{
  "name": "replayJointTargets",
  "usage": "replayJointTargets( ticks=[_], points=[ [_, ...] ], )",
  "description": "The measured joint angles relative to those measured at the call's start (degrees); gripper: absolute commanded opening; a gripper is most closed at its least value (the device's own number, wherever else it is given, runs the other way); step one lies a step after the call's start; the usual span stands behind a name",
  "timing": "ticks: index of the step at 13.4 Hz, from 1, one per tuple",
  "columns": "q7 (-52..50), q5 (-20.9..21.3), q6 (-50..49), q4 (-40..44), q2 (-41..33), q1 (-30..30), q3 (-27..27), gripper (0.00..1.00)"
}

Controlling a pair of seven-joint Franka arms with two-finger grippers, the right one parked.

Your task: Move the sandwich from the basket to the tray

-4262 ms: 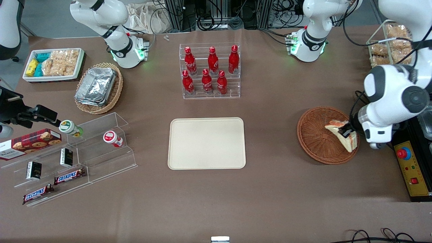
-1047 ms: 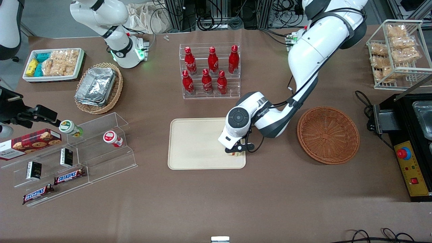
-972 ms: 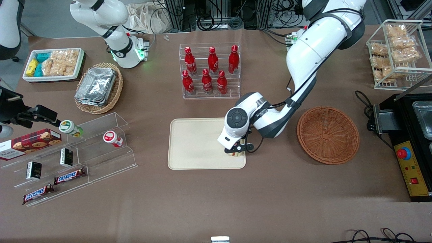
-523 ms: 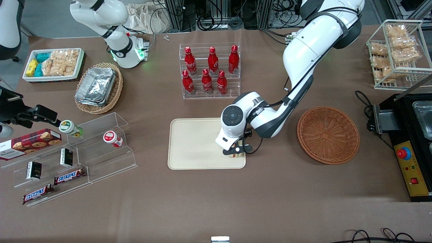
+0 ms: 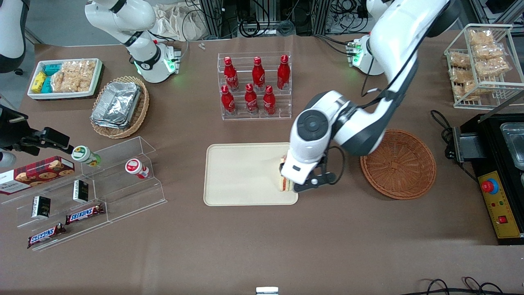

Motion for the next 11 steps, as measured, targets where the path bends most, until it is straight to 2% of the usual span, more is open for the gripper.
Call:
replayJointTargets(
  ticks=[5, 8, 11],
  points=[
    [1.3, -1.8, -5.0, -0.3, -8.8, 8.4, -0.1, 1.00],
    [15.5, -6.5, -8.1, -1.3, -12.1, 15.5, -0.6, 1.00],
    [32.7, -12.6, -12.5, -2.6, -16.8, 17.0, 7.1, 1.00]
  ],
)
